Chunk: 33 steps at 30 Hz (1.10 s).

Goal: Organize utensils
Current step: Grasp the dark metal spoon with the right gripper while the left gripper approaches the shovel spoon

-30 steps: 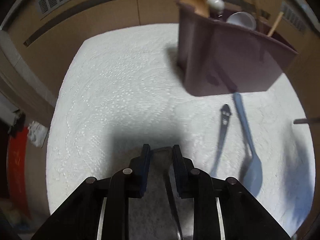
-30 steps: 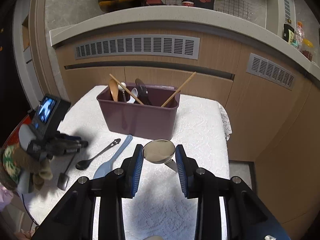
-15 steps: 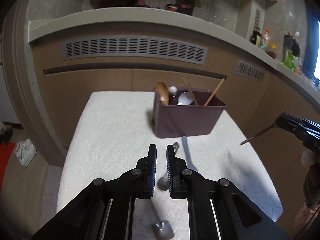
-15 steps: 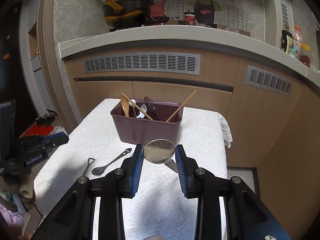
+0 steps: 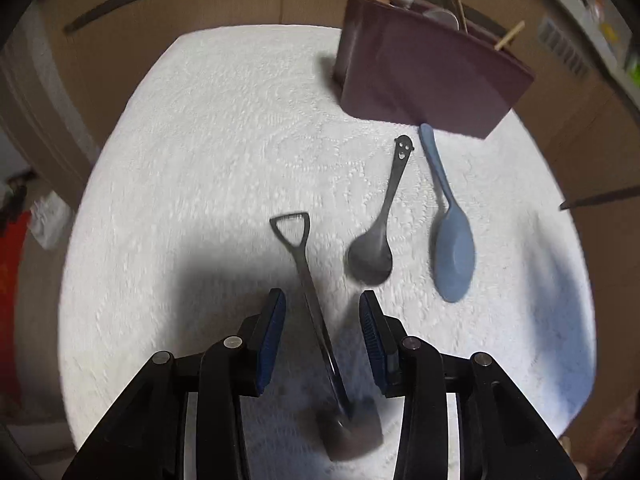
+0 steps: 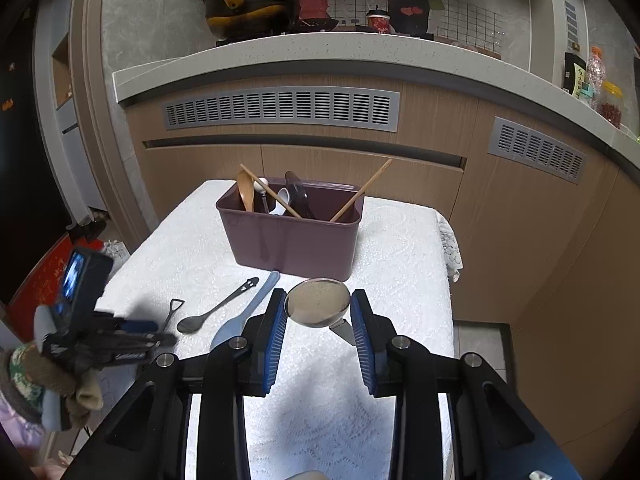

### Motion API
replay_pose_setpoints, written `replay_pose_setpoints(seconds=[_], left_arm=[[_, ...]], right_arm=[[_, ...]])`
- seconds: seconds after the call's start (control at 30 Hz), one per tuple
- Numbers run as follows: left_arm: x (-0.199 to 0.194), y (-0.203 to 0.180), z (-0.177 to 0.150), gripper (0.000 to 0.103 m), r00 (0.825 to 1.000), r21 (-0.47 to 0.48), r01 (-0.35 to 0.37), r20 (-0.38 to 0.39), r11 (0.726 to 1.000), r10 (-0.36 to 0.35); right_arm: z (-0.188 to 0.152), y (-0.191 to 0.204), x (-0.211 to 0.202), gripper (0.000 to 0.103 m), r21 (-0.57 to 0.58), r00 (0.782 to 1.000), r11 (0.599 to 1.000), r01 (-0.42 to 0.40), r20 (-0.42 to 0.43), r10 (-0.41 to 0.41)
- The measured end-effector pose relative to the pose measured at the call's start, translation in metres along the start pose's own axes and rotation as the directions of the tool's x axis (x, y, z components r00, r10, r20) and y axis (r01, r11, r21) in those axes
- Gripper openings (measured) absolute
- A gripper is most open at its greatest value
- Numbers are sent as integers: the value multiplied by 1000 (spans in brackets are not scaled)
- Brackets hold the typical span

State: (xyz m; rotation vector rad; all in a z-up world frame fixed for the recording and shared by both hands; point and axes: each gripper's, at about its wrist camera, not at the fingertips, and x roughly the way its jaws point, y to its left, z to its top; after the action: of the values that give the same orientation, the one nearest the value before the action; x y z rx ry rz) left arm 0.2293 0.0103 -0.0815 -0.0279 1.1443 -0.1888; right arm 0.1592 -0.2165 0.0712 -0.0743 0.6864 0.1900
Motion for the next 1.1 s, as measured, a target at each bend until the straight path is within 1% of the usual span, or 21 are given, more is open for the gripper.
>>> replay_pose_setpoints(seconds=[0.03,0.07,0.1,0.13,0.17,0.23,0.27,0.33,0.43,0.5,0.57,0.63,0.67,0.7,0.8,0.83,0.87,0.93,0.97,1.0,1.1], left_arm=[[3,-4,2,17,1000,29,-12,4,1000,11],[5,-7,1,16,1000,50,-18,12,999,17],[4,-11,0,10,1000,78,-21,22,997,20],[1,-10,-3,8,1000,89,-2,31,996,-1],[-5,-10,-7,8,998,90,9,57,996,-15],[-24,-9,-15,6,990,92,17,135,996,-30],[-38,-9,-20,6,981,83,35,186,996,-50],[-62,-9,-26,6,962,74,81,256,994,-98],[-97,-14,-25,6,924,87,98,362,991,-124],[-112,-17,-18,6,903,98,113,405,989,-144],[-122,-19,-10,5,887,101,122,435,987,-154],[-128,-19,-2,5,878,102,121,453,987,-155],[-130,-18,0,5,877,97,119,457,988,-150],[-128,-17,4,5,885,94,117,443,989,-147],[-105,-12,10,9,931,84,107,343,991,-129],[-97,-11,8,14,947,88,104,296,991,-126],[-86,-11,5,18,957,91,110,259,990,-131],[-62,-15,-3,40,969,121,145,185,982,-166],[-53,-18,-9,41,970,140,163,159,977,-185],[-46,-20,-15,41,972,158,162,144,974,-185],[-34,-26,-25,41,977,193,140,135,971,-167]], right_arm=[[0,0,-1,30,-2,1000,1000,2,3,-2],[0,1,-2,30,-2,1000,1000,1,5,-1],[0,1,-3,30,-2,1000,1000,-2,10,2],[1,2,-5,30,-2,1000,1000,-8,18,8],[1,2,-7,30,-1,1000,1000,-12,25,12],[1,1,-12,29,5,999,1000,-30,39,29],[2,1,-14,29,7,998,999,-36,42,36],[4,0,-18,29,15,997,998,-61,39,60],[6,1,-24,29,19,996,996,-84,40,84],[8,2,-27,29,18,996,997,-79,47,79],[9,2,-27,29,20,996,997,-79,46,78],[10,3,-26,29,19,997,997,-75,37,74],[10,3,-24,29,19,997,997,-72,32,72],[10,3,-23,29,18,997,997,-72,23,72],[8,2,-21,29,13,998,998,-68,8,68],[7,1,-20,29,12,998,998,-63,6,63],[6,0,-19,29,13,998,998,-61,3,61],[3,-3,-17,29,24,998,998,-59,-2,59],[1,-4,-17,29,27,998,998,-59,-4,59],[-1,-5,-15,29,31,998,998,-59,-10,59],[-8,-7,-11,29,30,998,998,-50,-25,50]])
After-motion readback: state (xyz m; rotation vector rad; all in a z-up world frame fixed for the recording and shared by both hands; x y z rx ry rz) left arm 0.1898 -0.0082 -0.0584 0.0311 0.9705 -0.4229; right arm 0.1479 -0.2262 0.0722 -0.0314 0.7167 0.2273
